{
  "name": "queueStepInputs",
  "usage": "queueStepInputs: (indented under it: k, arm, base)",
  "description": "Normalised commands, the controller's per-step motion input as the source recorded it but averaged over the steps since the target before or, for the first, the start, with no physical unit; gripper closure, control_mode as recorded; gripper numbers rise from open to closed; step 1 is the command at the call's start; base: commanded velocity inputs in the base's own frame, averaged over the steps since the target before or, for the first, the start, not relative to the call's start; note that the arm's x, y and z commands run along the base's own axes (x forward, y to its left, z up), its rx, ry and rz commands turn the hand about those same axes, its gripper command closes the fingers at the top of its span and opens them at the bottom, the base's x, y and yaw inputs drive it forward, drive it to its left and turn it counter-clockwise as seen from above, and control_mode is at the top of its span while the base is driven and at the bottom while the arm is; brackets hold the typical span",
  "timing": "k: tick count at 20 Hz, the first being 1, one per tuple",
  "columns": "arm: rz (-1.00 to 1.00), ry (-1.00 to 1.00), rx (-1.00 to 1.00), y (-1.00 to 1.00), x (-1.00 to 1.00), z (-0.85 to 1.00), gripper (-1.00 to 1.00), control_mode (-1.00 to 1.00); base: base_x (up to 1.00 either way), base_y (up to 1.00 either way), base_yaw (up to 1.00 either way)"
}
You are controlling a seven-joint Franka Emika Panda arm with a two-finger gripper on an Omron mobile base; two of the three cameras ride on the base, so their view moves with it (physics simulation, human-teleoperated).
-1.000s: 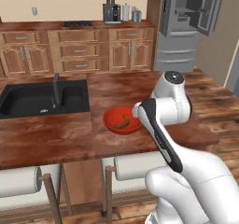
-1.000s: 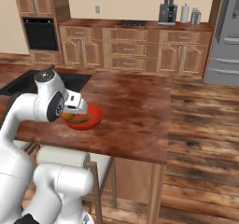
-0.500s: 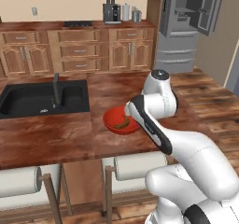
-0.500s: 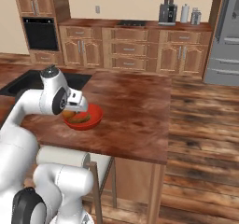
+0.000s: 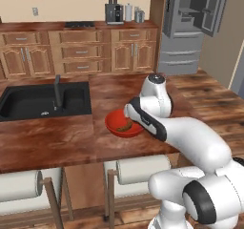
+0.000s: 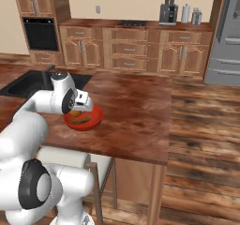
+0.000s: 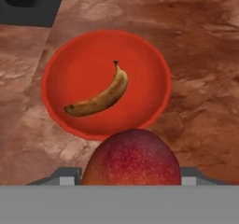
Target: Retrieve the banana and mango from the fridge and place them into the bowl on the dining table.
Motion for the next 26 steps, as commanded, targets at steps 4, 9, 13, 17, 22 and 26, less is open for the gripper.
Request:
queueStepInputs:
  k: [4, 9, 13, 17, 22, 26]
  arm:
    - [0.0, -0.01, 0.0, 0.02, 0.34, -0.43, 1.0, -1.0]
    - [0.0, 0.0, 0.0, 0.04, 0.38, -0.36, 1.0, -1.0]
    - [0.0, 0.0, 0.0, 0.08, 0.36, -0.31, 1.0, -1.0]
    - [0.0, 0.0, 0.0, 0.11, 0.34, -0.28, 1.0, -1.0]
    - [0.0, 0.0, 0.0, 0.16, 0.34, -0.26, 1.0, -1.0]
    - [0.0, 0.0, 0.0, 0.07, 0.33, -0.22, -1.0, -1.0]
  base:
    - [0.0, 0.0, 0.0]
    - [0.0, 0.0, 0.0]
    - [0.0, 0.0, 0.0]
    - [0.0, 0.0, 0.0]
    - [0.0, 0.0, 0.0]
    - [0.0, 0.0, 0.0]
